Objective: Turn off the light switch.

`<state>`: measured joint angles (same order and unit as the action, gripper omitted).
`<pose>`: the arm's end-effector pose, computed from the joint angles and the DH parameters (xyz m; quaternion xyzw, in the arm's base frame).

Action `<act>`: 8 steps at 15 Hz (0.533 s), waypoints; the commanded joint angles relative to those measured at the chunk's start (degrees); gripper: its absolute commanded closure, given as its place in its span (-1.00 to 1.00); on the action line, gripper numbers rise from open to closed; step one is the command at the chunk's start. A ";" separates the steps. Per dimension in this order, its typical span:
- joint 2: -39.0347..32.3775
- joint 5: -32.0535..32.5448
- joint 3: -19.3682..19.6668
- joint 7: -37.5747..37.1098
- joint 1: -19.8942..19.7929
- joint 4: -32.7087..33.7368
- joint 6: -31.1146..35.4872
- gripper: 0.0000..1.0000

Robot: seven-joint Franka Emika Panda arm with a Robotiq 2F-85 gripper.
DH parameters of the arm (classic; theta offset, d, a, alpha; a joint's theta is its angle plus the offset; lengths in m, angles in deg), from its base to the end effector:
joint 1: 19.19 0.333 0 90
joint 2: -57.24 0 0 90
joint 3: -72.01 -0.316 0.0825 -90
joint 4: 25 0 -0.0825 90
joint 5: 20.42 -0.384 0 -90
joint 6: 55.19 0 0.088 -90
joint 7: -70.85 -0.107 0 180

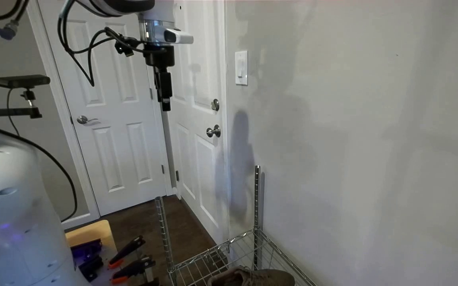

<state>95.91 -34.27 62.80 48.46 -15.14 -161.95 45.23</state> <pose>0.3373 0.1114 0.5511 -0.9907 0.1157 0.0043 0.0708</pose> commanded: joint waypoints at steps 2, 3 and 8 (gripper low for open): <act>-0.08 -0.17 -0.24 1.31 -0.54 0.03 0.42 -0.47; -0.13 -0.12 -0.20 1.69 -0.50 -0.08 1.03 -0.37; -2.01 -0.10 -0.10 4.10 -0.12 0.53 5.78 0.33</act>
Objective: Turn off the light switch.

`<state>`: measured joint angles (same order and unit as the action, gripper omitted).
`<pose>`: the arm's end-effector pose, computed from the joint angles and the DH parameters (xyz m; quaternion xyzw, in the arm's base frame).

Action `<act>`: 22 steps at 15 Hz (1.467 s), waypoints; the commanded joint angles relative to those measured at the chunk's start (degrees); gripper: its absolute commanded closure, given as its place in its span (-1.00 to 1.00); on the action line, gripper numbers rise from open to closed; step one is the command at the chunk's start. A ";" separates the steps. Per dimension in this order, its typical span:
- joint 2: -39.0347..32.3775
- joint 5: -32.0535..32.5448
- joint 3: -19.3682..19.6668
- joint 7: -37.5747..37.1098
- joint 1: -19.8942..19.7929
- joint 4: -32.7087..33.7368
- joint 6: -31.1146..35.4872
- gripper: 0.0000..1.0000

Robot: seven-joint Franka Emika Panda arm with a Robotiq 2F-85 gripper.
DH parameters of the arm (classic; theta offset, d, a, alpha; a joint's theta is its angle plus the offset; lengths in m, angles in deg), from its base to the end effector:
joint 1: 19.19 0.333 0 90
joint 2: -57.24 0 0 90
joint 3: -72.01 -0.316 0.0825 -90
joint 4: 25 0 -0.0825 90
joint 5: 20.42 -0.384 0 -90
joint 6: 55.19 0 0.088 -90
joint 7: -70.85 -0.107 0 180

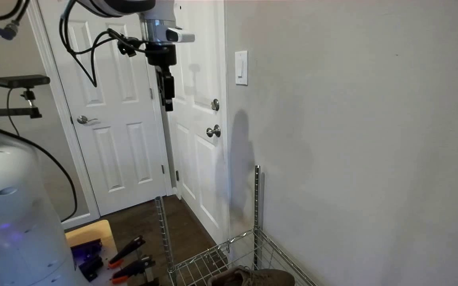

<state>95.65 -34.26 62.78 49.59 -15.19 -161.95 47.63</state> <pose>0.3427 0.1115 0.5533 -0.9912 0.1078 -0.0144 0.0757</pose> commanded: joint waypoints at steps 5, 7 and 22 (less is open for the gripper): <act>-6.18 0.35 -0.08 7.32 0.70 1.33 13.50 0.88; -7.57 1.87 -0.76 9.14 0.88 1.08 19.17 0.94; -16.96 9.38 -2.14 14.58 4.55 2.79 48.54 0.90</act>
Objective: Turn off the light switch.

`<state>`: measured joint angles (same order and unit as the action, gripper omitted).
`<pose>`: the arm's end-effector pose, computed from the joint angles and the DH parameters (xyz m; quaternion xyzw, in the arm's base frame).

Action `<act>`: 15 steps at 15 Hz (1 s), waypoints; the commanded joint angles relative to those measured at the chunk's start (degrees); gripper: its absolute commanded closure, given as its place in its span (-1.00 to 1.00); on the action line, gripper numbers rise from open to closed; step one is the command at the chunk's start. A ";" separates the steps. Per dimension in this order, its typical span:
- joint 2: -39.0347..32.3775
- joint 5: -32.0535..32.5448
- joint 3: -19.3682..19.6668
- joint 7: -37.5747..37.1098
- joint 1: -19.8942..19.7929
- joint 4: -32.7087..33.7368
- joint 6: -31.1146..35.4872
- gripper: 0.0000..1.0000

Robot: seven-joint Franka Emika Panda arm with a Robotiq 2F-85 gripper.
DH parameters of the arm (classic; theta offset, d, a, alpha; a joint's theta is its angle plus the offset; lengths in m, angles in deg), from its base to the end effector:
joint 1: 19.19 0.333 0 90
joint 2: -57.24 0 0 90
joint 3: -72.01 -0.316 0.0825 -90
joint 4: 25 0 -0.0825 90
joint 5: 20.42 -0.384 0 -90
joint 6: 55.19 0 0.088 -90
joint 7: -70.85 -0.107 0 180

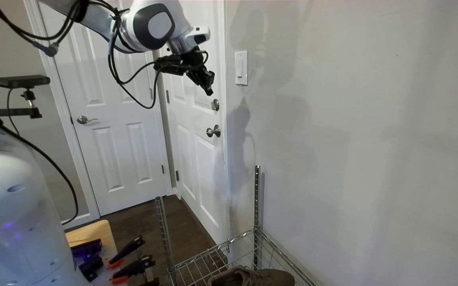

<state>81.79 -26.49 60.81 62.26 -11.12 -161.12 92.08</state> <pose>0.4381 0.1615 0.5507 -0.9509 -0.0590 -0.2949 0.0728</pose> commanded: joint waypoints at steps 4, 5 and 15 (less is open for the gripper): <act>-6.62 4.35 -1.03 1.39 0.12 4.68 9.16 0.91; -7.53 5.09 -1.21 1.06 -0.14 5.40 10.10 0.91; -14.65 13.97 -2.41 -2.76 -3.07 12.51 15.92 0.92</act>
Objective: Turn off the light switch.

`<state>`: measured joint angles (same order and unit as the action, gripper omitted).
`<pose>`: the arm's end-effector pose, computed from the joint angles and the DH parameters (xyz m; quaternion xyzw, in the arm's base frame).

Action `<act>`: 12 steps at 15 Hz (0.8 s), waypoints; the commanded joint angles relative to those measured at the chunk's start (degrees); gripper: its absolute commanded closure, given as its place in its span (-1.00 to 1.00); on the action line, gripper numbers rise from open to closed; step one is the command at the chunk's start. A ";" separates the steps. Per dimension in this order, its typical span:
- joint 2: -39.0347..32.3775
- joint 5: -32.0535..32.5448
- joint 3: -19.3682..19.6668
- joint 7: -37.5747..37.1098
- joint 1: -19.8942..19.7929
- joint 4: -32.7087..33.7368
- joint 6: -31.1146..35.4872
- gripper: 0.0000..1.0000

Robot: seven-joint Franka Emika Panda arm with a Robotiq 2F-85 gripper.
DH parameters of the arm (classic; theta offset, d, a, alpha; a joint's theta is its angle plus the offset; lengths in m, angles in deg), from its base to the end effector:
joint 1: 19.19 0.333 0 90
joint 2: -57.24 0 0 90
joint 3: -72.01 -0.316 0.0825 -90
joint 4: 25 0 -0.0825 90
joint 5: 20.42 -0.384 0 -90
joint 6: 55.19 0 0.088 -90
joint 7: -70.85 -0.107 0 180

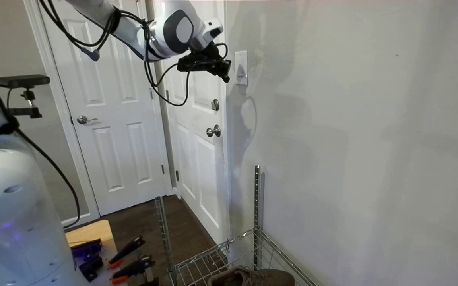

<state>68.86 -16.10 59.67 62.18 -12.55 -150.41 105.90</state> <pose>0.5080 0.1869 0.5689 -0.9088 -0.1166 -0.3974 0.0504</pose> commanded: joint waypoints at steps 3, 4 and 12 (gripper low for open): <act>-2.64 6.85 -1.74 -4.42 -2.52 2.95 3.21 0.90; -2.87 8.10 -1.86 -5.26 -2.84 3.21 3.59 0.91; -4.44 21.43 -2.41 -14.36 -6.70 3.55 8.61 0.91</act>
<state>65.39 0.25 58.37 52.29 -16.96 -147.19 111.81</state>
